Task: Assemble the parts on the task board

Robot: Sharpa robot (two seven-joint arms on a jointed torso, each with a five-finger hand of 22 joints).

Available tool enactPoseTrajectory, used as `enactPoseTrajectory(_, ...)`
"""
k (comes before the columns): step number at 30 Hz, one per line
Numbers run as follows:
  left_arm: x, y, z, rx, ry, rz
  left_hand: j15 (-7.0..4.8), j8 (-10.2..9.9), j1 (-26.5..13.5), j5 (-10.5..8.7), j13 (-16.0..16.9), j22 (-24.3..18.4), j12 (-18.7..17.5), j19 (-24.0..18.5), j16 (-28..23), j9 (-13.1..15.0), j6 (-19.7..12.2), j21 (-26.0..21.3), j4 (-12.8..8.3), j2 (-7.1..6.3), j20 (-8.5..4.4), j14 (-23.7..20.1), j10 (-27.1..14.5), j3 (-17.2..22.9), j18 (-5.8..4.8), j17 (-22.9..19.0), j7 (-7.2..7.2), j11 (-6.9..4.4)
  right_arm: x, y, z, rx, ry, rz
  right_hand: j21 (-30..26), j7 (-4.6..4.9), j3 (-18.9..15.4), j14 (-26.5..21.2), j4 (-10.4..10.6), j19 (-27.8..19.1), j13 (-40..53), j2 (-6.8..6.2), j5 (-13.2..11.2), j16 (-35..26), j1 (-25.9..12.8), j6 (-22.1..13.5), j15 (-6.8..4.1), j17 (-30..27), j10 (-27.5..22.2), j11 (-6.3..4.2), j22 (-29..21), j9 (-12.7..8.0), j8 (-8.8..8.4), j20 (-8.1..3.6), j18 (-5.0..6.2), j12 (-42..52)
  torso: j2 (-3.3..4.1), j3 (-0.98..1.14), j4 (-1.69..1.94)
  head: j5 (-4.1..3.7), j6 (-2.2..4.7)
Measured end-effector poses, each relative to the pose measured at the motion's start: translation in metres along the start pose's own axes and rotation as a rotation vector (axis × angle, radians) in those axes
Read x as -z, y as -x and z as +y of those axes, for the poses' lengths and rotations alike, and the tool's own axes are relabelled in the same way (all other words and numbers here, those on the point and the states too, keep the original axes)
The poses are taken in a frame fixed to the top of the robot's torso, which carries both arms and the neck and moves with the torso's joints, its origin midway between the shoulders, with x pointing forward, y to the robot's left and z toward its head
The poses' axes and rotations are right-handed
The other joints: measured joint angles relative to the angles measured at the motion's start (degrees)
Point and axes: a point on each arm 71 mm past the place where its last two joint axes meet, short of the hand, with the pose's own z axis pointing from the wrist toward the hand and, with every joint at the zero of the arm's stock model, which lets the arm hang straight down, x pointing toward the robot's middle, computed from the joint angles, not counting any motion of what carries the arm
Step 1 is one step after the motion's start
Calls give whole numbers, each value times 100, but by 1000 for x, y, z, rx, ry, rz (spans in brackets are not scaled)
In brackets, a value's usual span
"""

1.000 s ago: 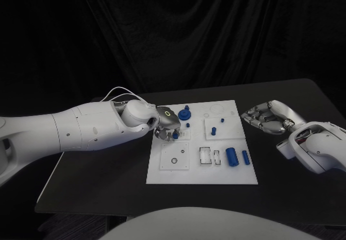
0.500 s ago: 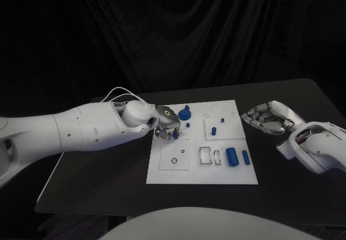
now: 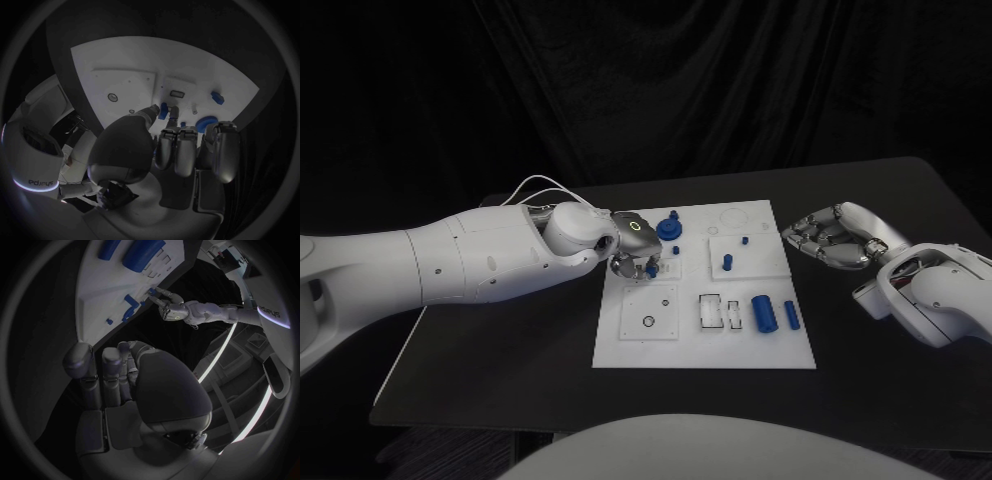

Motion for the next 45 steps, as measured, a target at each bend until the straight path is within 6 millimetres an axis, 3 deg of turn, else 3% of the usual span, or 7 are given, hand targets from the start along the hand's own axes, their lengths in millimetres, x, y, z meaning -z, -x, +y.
enactPoseTrajectory(17,-1,0,-3,0,-6,-5,0,22,0,0,0,0,0,0,0,12,0,0,0,0,0,0,0,0,0,0,0,0,-1,-1,0,-1,-3,5,0,0,16,0,-16,0,-12,0,0,-20,0,0,0,-5,-21,-21,-1,-1,0,0,0,0,-4,4,-3,8,0)
enactPoseTrajectory(20,0,0,-3,1,-5,-5,0,79,0,50,0,0,0,0,0,54,123,-21,0,0,0,0,0,0,0,0,-17,0,-1,-1,0,-1,-4,6,0,0,16,0,-16,0,-12,0,0,-20,0,0,0,-5,-21,-21,-1,-1,0,0,0,0,-4,4,-5,15,0)
enactPoseTrajectory(23,0,0,-2,1,-4,-5,0,139,0,209,0,0,0,0,0,132,259,-21,-58,0,0,0,0,59,0,0,-53,0,-1,-1,0,-1,-6,7,0,0,16,0,-16,0,-12,0,0,-20,0,0,0,-5,-21,-21,-1,-1,0,0,0,0,-4,4,-7,19,0)
enactPoseTrajectory(36,-1,-1,-3,2,-7,-8,-124,421,117,1258,0,0,0,12,0,653,532,-36,-433,162,-54,1,11,458,1,0,-163,-134,-1,-2,0,-2,-10,13,-27,0,32,0,-32,0,-17,0,22,-19,0,0,0,-11,-21,-21,-1,3,0,0,0,0,1,-1,1,40,0)
enactPoseTrajectory(40,-1,-2,-5,5,-16,-13,-124,467,115,1388,0,0,0,-1,0,741,532,-36,-483,195,-83,1,-8,549,1,0,-163,-153,-1,-2,0,-3,-11,15,-27,0,32,0,-32,0,-29,0,22,-19,0,0,0,-15,-21,-21,-1,3,0,0,0,-19,3,-2,3,43,0)
enactPoseTrajectory(45,-1,-3,-7,7,-25,-23,-124,478,99,1398,0,0,0,0,0,747,532,-36,-475,234,-83,1,-9,571,1,0,-162,-153,-1,-2,-1,-3,-14,17,-27,0,48,-15,-48,0,-33,0,22,-43,0,0,-15,-22,-21,-21,-1,8,0,0,0,-26,3,-2,5,43,0)
